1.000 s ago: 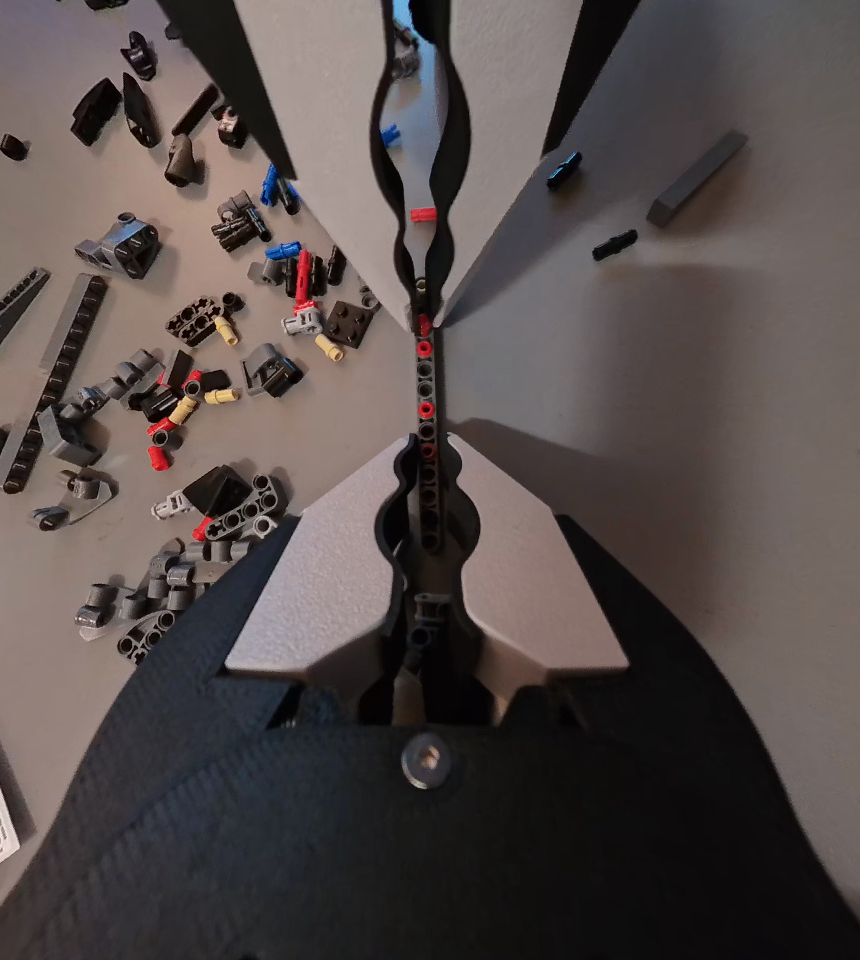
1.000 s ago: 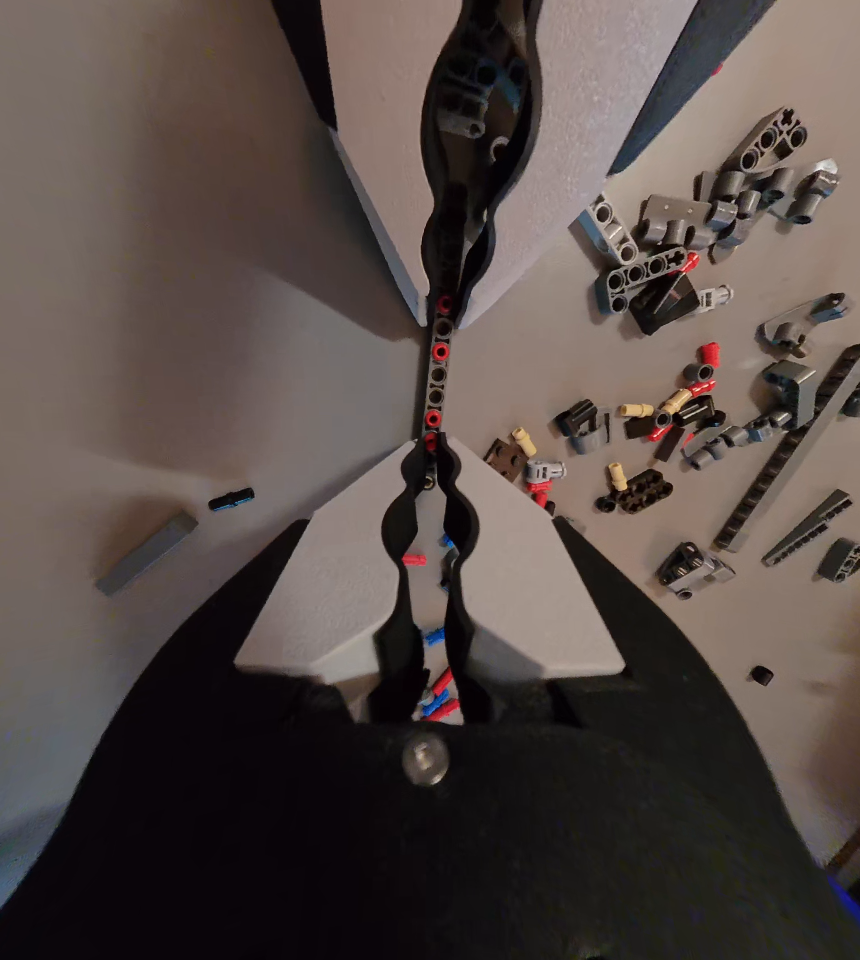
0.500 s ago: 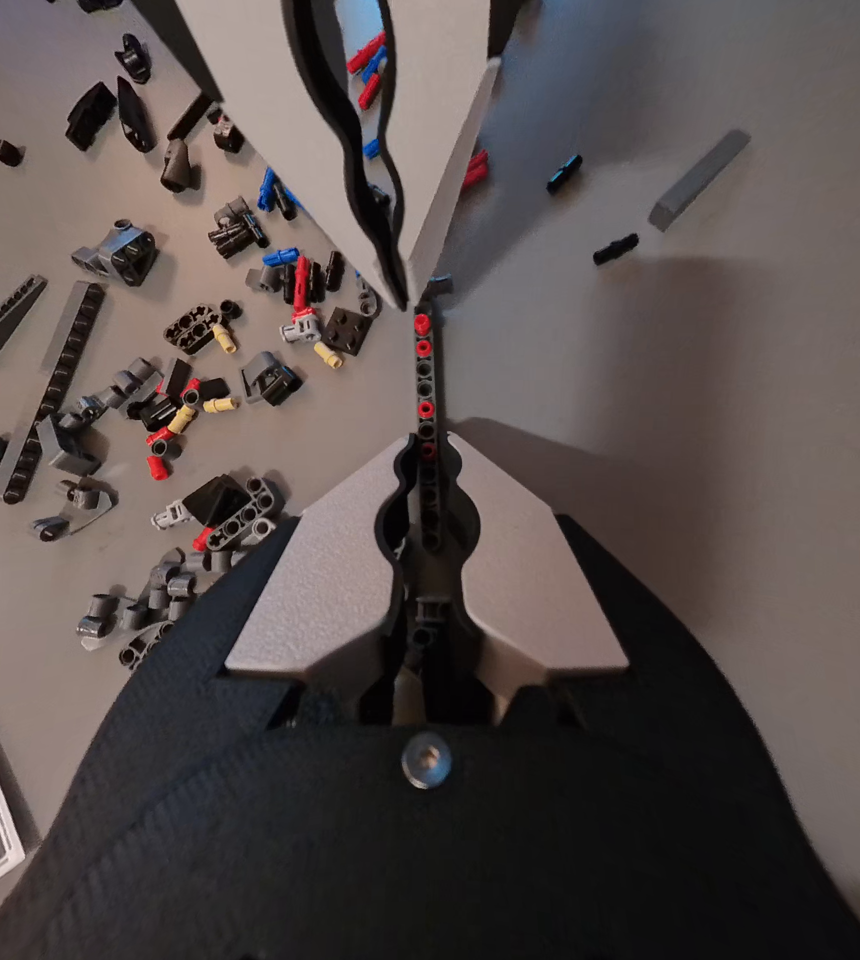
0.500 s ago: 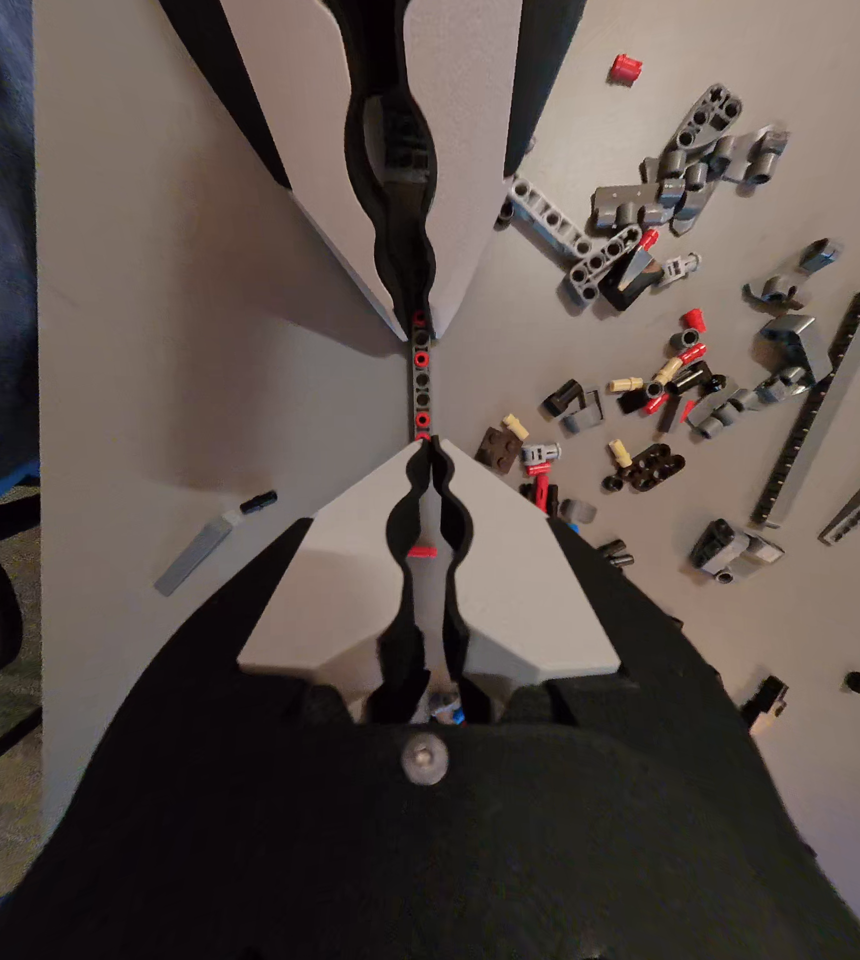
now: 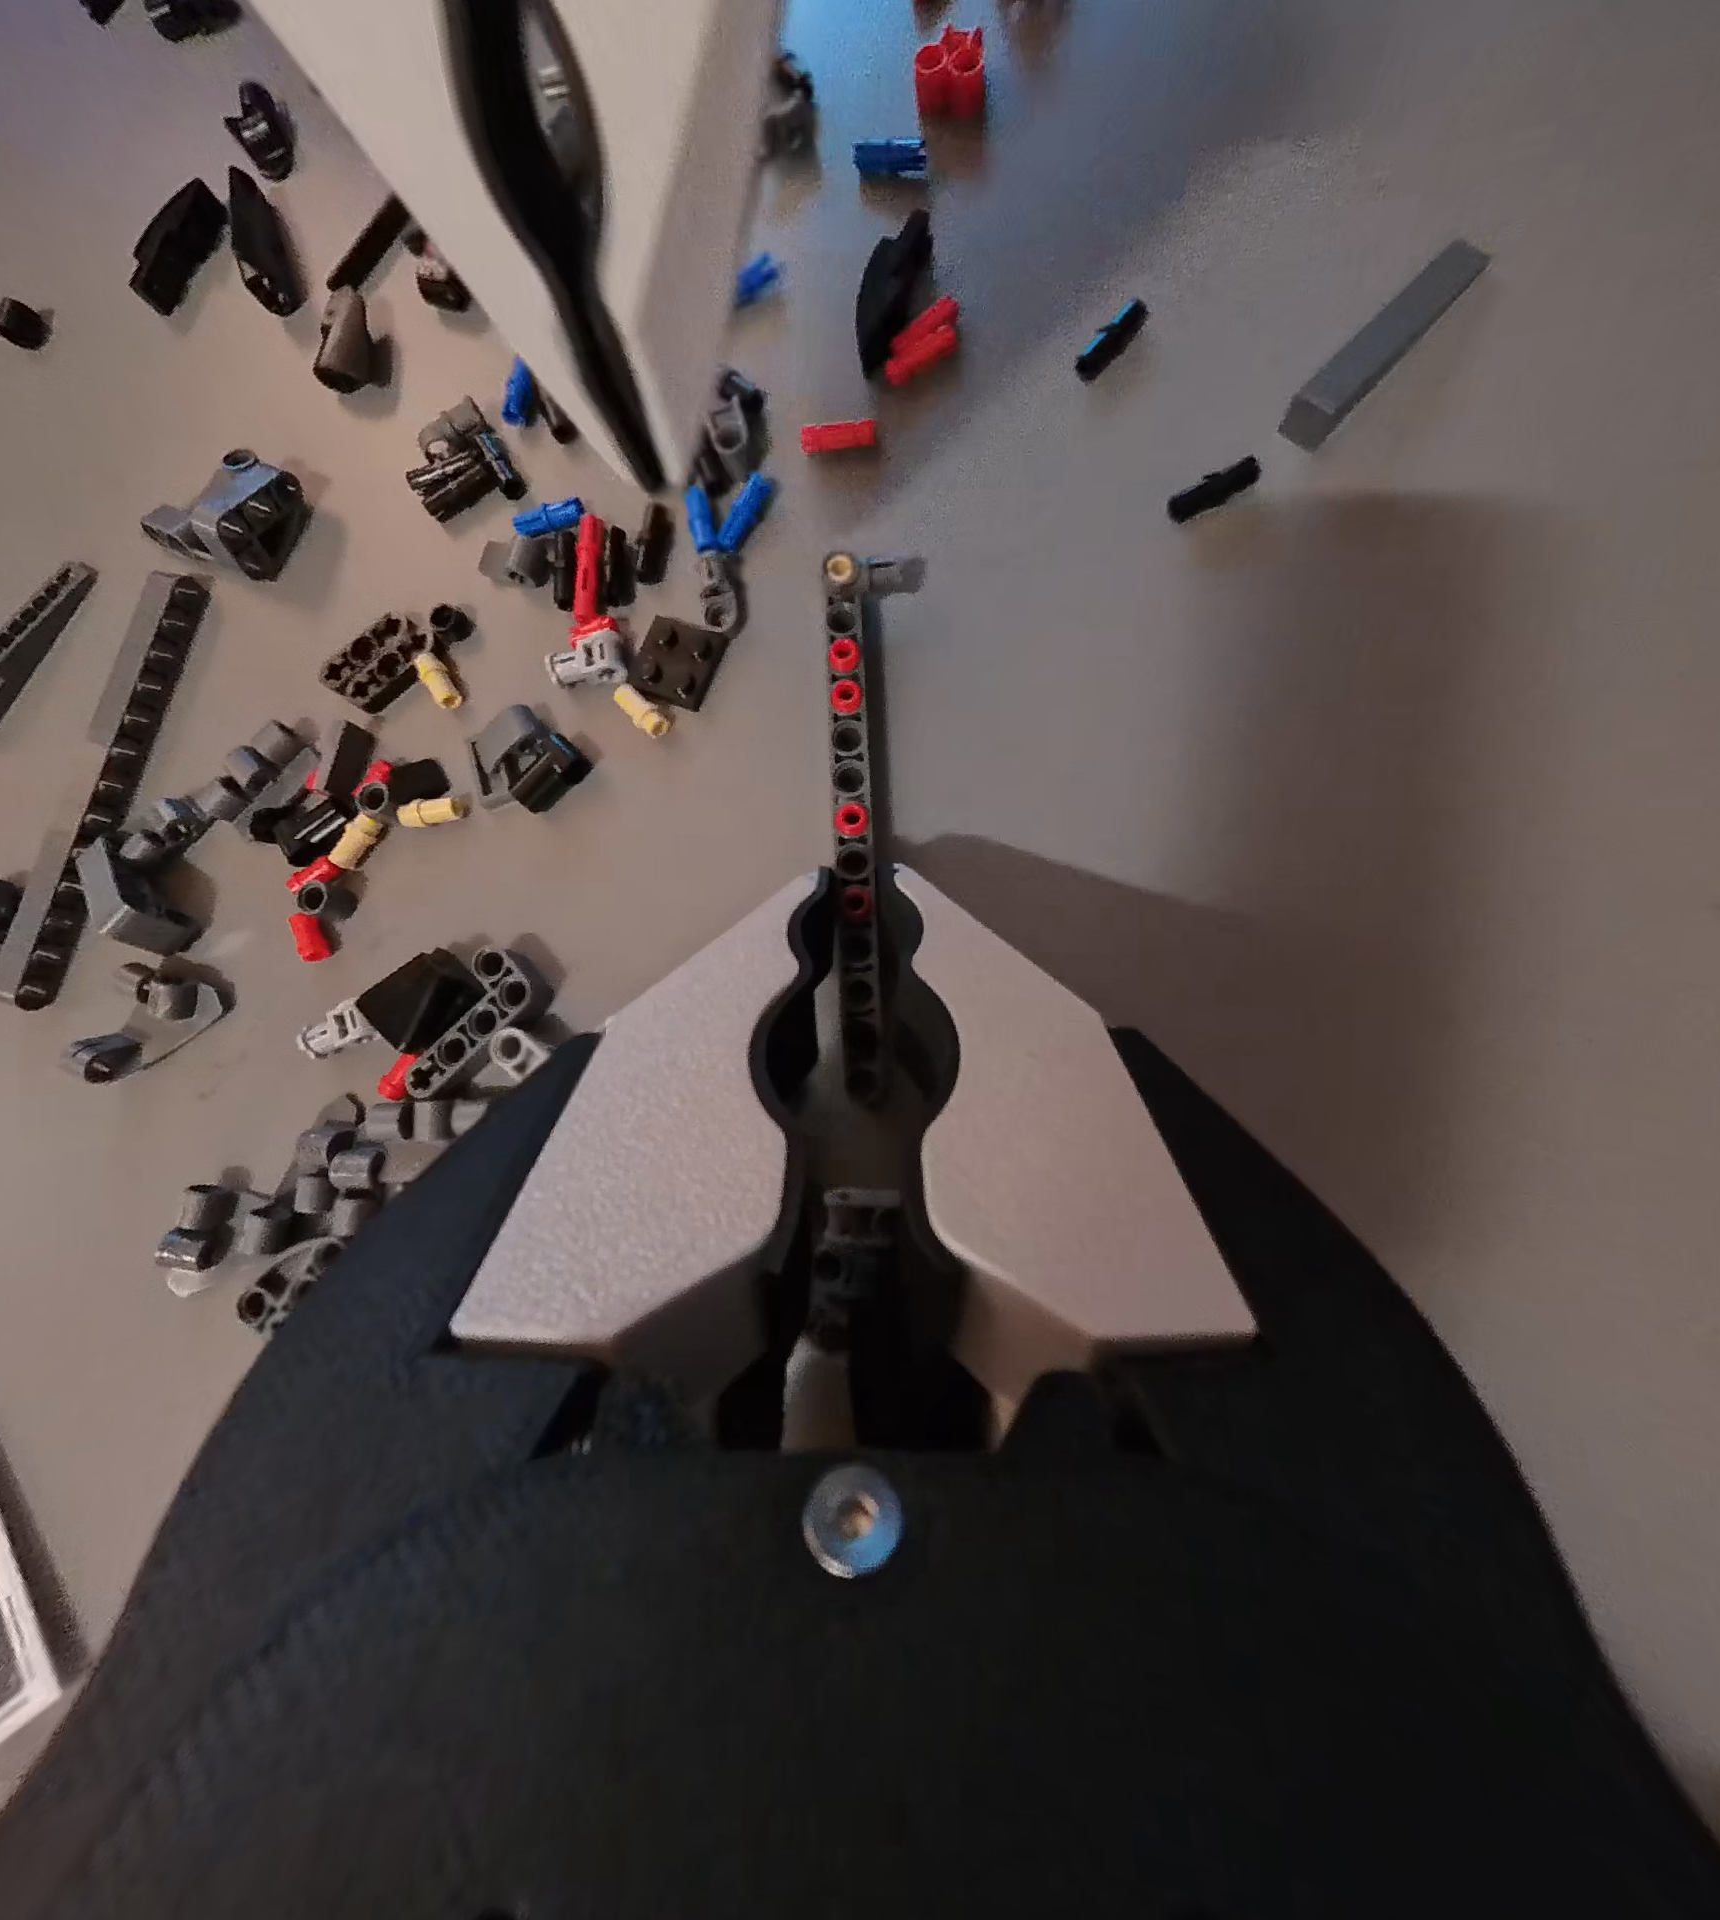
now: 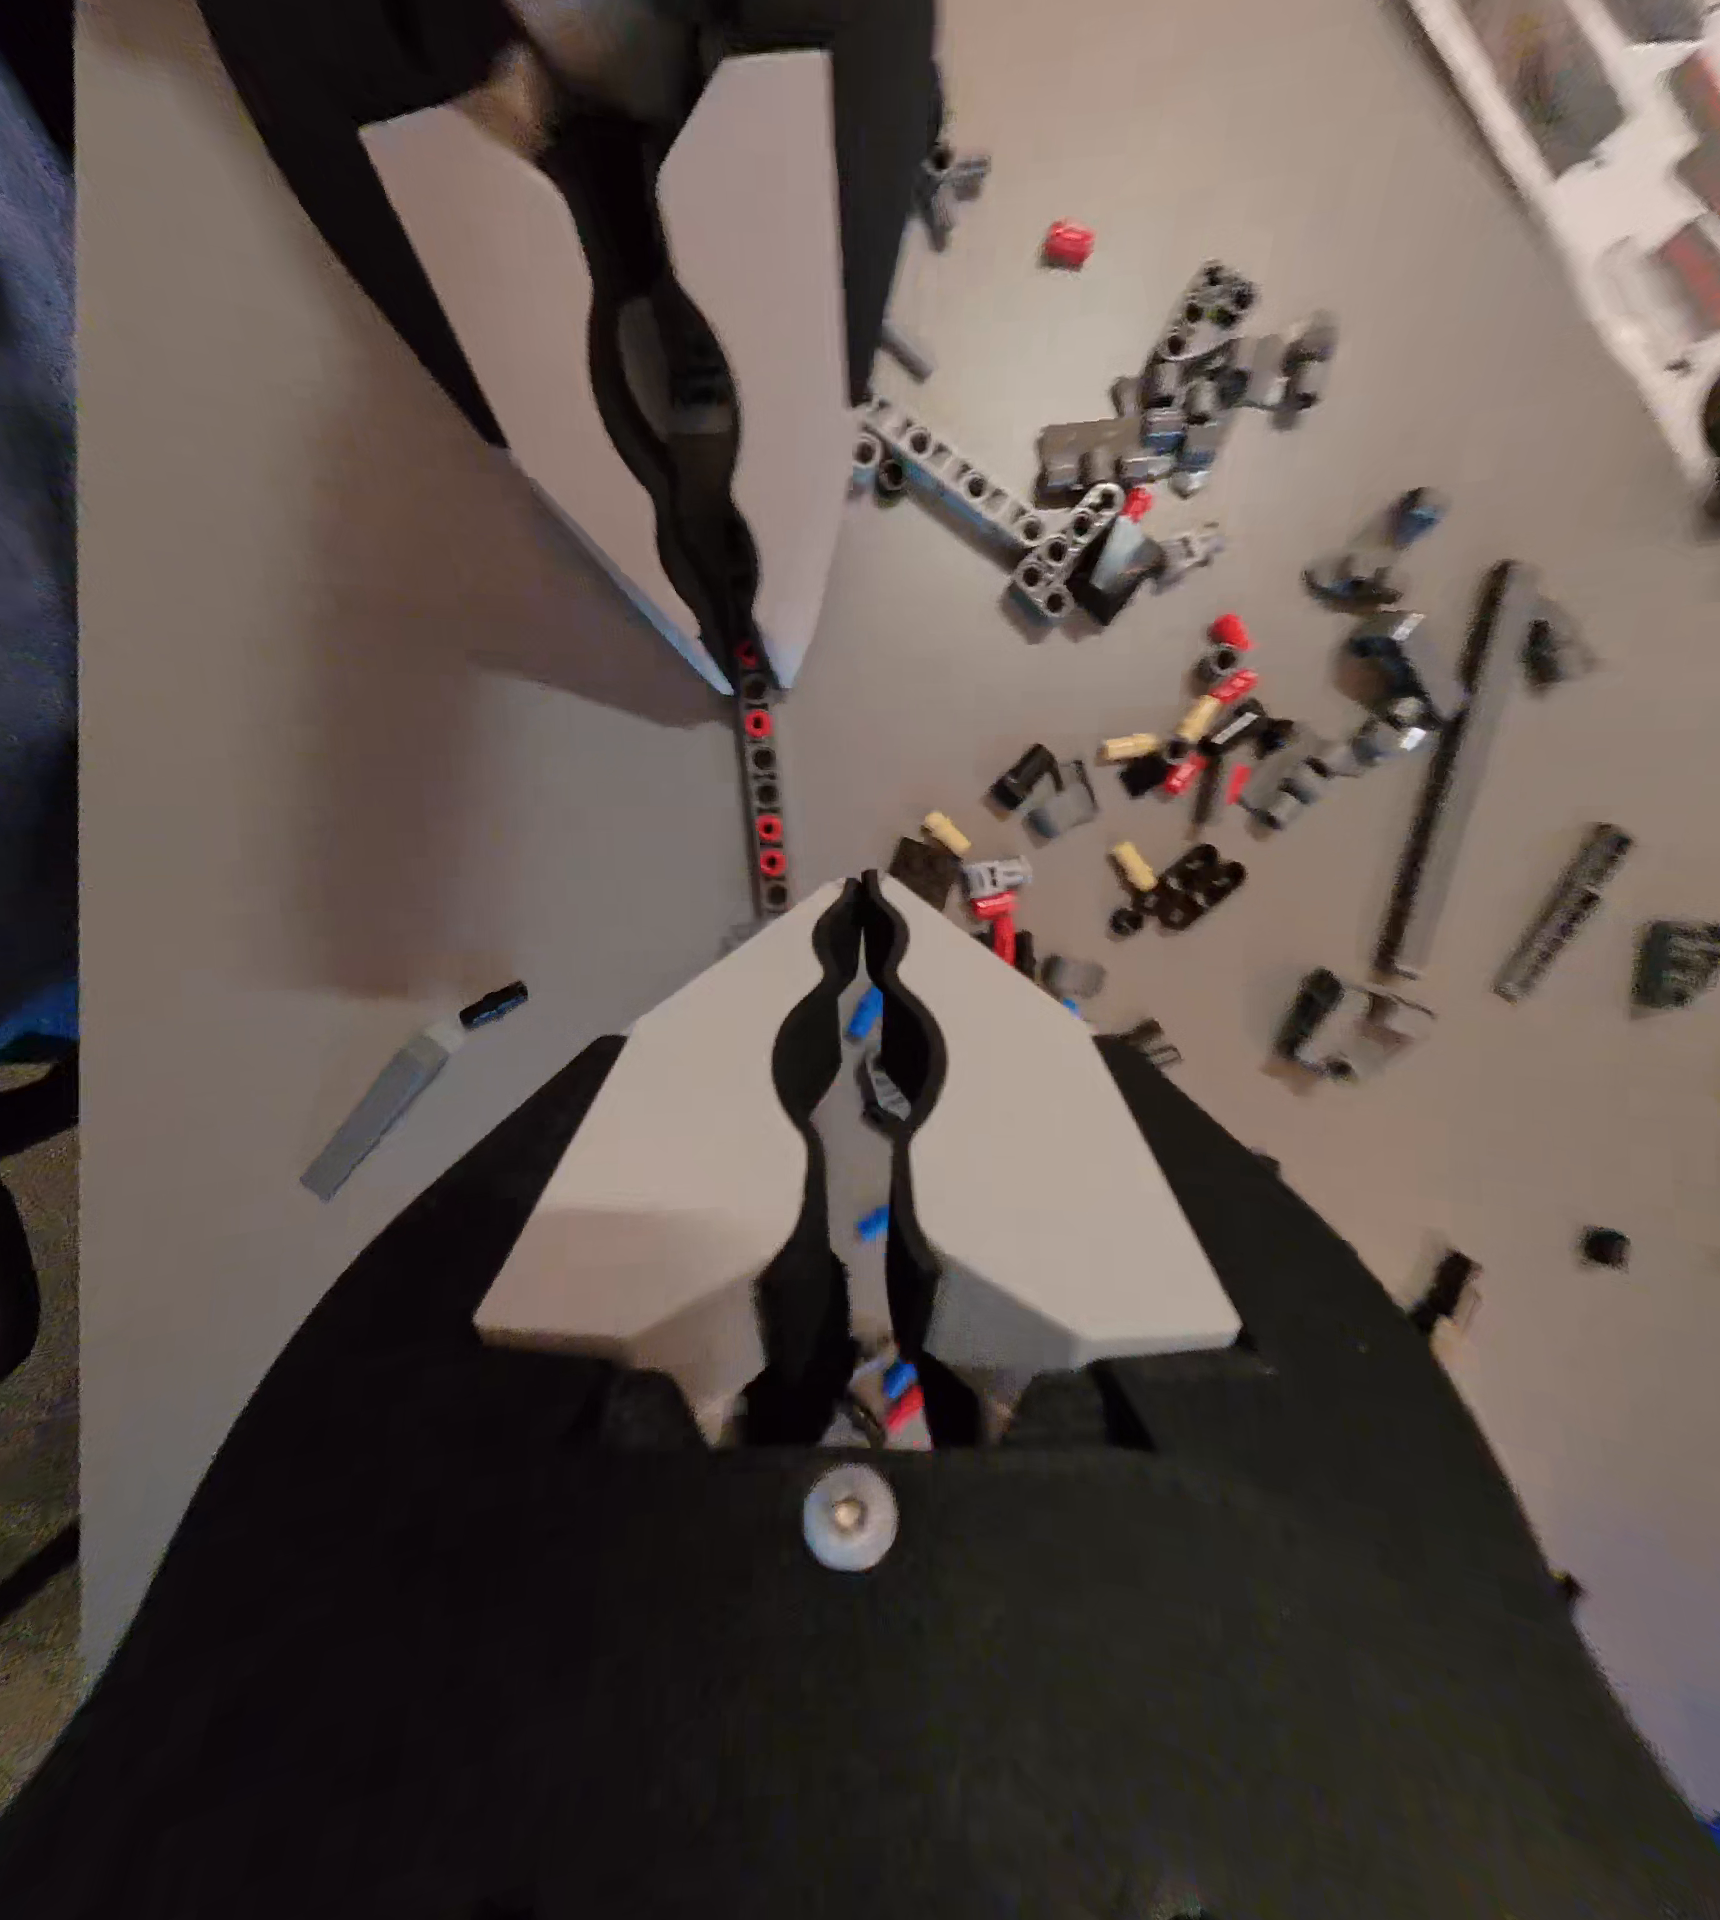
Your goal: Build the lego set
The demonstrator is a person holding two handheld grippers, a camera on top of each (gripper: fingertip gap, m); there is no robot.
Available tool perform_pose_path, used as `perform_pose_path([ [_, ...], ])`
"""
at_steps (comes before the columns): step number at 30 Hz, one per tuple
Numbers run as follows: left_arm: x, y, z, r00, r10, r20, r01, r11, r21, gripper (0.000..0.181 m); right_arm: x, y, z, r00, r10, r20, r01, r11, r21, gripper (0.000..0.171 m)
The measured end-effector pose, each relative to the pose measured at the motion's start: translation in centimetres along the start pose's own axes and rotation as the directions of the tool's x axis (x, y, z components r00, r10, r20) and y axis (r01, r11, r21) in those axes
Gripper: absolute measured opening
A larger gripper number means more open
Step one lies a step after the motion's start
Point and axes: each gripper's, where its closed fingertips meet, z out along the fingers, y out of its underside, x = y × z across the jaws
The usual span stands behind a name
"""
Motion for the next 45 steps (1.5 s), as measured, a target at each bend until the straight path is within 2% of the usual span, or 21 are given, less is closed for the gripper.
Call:
perform_pose_path([
  [5,0.9,0.3,-0.5,1.0,0.006,-0.014,-0.006,1.0,-0.007,0.005,1.4,1.0,-1.1,0.996,0.053,-0.075,-0.05,0.998,0.032,0.002],
  [10,1.4,0.7,-1.1,1.0,-0.011,-0.022,0.011,1.0,-0.004,0.01,2.4,1.8,0.2,0.99,0.087,-0.107,-0.084,0.996,0.036,0.005],
  [15,1.2,0.7,-2.1,0.999,-0.041,-0.015,0.041,0.999,0.029,0.019,2.9,1.9,1.6,0.992,0.086,-0.095,-0.084,0.996,0.032,0.007],
  [22,1.2,0.8,-2.9,0.999,-0.048,-0.009,0.049,0.997,0.057,0.018,3.4,2.5,3.5,0.996,0.0,-0.089,-0.003,0.999,-0.034,0.008],
  [32,0.7,0.4,-3.0,0.999,-0.038,0.006,0.038,0.996,0.08,0.016,3.7,2.6,4.1,0.998,-0.006,-0.058,0.005,1.0,-0.014,0.005],
  [34,0.3,0.2,-3.2,0.999,-0.033,0.032,0.03,0.995,0.093,0.017,3.7,2.2,3.7,0.999,0.02,-0.047,-0.019,1.0,0.022,0.005],
  [37,-0.9,-0.7,-3.8,0.993,-0.014,0.119,-0.002,0.992,0.13,0.018,3.3,0.6,2.2,0.995,0.096,0.02,-0.098,0.984,0.15,0.005],
  [42,-3.6,-3.5,-5.8,0.932,0.07,0.356,-0.147,0.97,0.193,0.022,0.7,-4.5,-1.9,0.952,0.14,0.274,-0.256,0.854,0.453,0.0],
  [43,-3.8,-4.0,-6.0,0.921,0.085,0.379,-0.169,0.966,0.196,0.022,0.6,-5.0,-2.3,0.944,0.15,0.295,-0.282,0.83,0.48,0.0],
  [45,-3.8,-4.2,-5.4,0.923,0.107,0.37,-0.181,0.968,0.173,0.02,0.8,-4.6,-1.5,0.953,0.172,0.25,-0.272,0.85,0.452,0.0],
])
